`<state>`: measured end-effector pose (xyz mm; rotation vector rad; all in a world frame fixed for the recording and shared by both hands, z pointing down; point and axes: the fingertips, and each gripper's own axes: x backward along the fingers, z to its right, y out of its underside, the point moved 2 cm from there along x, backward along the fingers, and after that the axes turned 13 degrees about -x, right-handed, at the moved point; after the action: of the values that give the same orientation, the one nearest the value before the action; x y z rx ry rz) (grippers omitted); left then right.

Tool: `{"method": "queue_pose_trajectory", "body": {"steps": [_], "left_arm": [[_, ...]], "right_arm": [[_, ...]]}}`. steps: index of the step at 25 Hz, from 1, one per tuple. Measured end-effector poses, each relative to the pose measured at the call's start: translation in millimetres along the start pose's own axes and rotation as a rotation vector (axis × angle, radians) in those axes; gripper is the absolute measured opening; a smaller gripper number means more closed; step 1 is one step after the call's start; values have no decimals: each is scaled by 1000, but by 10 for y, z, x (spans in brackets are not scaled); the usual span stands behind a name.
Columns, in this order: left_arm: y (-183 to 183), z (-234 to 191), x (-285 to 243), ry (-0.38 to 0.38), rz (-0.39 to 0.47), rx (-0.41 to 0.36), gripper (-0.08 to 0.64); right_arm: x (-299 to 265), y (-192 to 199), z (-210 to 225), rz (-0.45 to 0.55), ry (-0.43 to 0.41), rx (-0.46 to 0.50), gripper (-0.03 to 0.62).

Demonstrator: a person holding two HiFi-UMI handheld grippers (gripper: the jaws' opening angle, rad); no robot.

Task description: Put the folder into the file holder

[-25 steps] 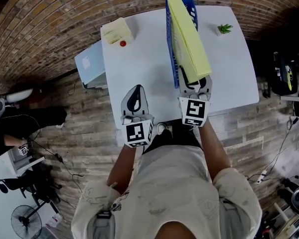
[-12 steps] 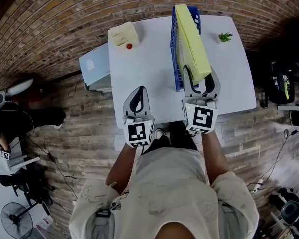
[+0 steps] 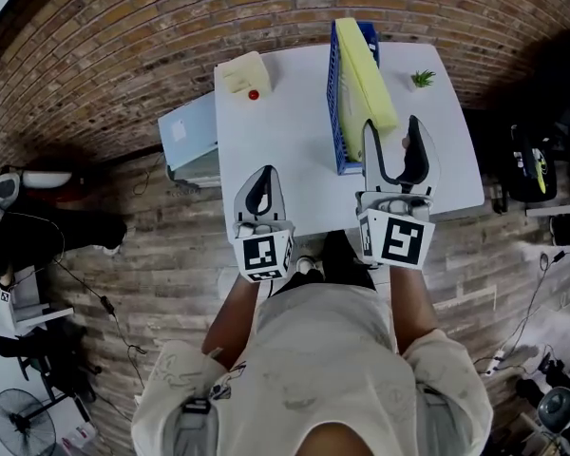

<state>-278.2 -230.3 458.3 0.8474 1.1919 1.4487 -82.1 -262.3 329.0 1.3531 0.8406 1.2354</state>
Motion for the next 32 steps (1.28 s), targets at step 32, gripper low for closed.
{"method": "queue_pose_trajectory", "body": {"steps": [32], "left_arm": [[57, 38, 428, 1, 13, -31, 8]], "right_arm": [[902, 872, 172, -254, 96, -9, 272]]}}
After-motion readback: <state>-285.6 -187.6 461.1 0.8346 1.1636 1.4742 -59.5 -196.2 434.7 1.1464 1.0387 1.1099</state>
